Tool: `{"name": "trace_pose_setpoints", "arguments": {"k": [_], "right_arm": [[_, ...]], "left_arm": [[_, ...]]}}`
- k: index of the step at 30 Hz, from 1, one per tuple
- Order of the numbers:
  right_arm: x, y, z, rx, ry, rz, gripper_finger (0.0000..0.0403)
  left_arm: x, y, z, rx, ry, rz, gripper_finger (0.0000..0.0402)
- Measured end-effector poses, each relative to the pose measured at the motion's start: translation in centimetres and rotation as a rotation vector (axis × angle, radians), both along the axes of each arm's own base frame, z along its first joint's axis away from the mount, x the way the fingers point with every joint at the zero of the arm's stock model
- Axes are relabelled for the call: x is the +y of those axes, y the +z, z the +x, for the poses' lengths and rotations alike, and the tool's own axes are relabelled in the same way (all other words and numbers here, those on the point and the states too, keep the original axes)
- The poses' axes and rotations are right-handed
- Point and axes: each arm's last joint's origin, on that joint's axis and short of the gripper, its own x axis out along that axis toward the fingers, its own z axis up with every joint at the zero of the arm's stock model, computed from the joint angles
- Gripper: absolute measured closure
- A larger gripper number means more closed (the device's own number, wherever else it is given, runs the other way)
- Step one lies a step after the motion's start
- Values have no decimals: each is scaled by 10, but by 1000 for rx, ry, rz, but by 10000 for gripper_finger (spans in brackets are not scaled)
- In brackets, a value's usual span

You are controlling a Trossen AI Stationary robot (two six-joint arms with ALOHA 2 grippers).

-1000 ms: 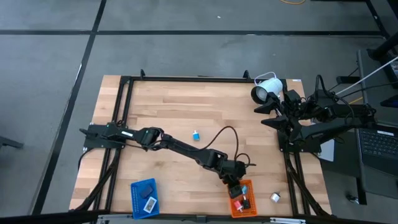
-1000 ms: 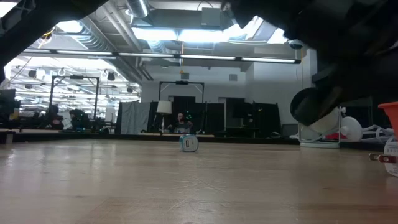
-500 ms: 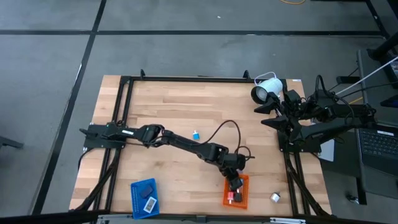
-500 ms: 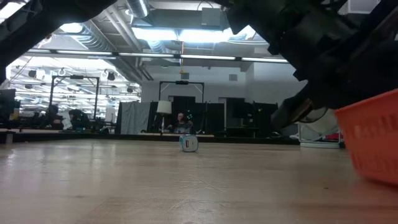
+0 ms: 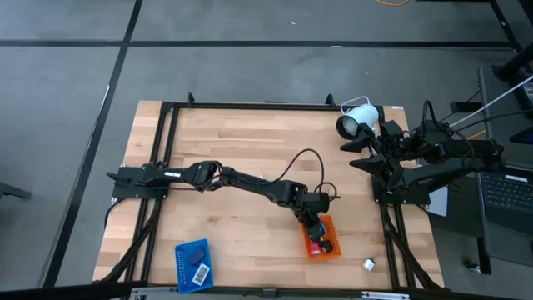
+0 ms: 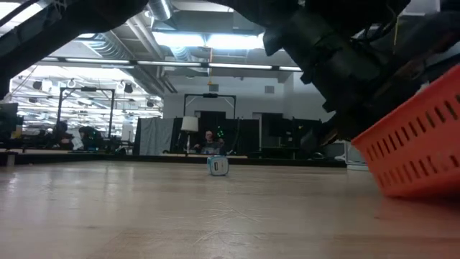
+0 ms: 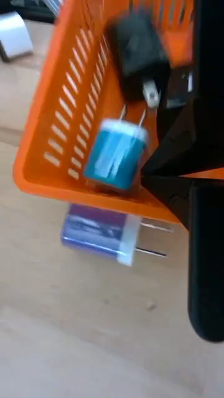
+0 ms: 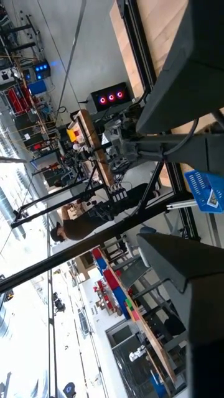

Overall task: Pick & Place Office items
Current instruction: Adjust the orange bin, then put the blue charger adapter into the orange bin

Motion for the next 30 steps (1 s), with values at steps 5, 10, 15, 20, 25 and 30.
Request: {"name": "trace_pose_setpoints", "arguments": {"k": [5,10,15,20,25,30], "right_arm": [[0,0,0,0,0,0,124],[0,0,0,-3,-2,-14,124],[0,1,0,-11,-2,-13,124],[0,1,0,-18,-2,-15,124],[0,1,0,-18,-2,-11,124],[0,2,0,-21,1,11,124]], "left_arm": [[-1,5,2,-22,-34,-51,396],[-11,15,3,-56,-57,-88,396],[-19,34,7,-152,-72,-170,391],[-27,64,3,-226,-75,-194,368],[-23,87,-5,-259,-47,-126,320],[-7,108,-21,-183,106,30,258]]}}
